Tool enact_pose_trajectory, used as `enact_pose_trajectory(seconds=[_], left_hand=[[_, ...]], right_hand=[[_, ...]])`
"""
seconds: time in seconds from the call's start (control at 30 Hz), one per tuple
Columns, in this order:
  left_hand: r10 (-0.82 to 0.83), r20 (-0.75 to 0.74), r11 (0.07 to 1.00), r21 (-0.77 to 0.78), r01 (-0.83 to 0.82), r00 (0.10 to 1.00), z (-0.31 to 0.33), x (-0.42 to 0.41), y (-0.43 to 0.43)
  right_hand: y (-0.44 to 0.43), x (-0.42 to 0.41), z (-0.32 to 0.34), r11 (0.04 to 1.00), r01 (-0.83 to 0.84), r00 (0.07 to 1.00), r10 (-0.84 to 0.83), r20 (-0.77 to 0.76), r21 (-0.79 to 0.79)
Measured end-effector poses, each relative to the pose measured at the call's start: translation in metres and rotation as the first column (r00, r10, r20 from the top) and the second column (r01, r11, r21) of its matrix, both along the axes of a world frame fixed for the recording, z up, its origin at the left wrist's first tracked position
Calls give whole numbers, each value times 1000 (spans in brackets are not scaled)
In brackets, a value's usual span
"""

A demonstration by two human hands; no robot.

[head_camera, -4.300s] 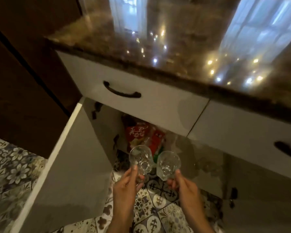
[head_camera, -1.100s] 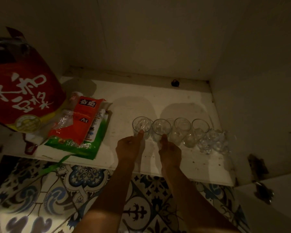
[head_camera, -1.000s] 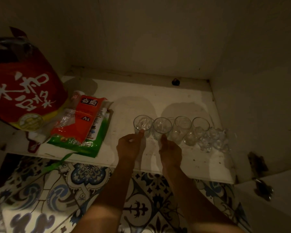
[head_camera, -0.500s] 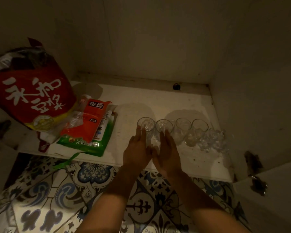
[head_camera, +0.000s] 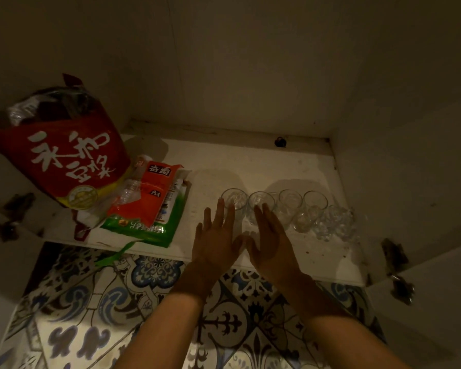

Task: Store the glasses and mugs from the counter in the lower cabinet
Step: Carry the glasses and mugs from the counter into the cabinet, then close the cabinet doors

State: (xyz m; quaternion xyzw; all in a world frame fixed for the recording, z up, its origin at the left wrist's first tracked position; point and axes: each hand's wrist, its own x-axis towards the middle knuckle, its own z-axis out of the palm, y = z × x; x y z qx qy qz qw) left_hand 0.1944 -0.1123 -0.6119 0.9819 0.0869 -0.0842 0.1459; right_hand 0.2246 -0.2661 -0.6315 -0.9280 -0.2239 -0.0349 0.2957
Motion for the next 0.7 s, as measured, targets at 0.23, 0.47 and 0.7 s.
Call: enact_pose_trajectory(seconds=[0.23, 0.47, 0.7], left_hand=[[-48, -65, 999, -16, 47, 997, 69, -45, 6], [-44, -173, 998, 25, 49, 984, 186, -76, 4], [-31, -195, 999, 26, 37, 980, 344, -100, 20]], right_hand=[[-6, -43, 75, 969, -105, 989, 78, -125, -225], [-9, -72, 198, 905, -22, 908, -160, -388, -424], [-1, -94, 352, 880, -17, 893, -201, -403, -475]])
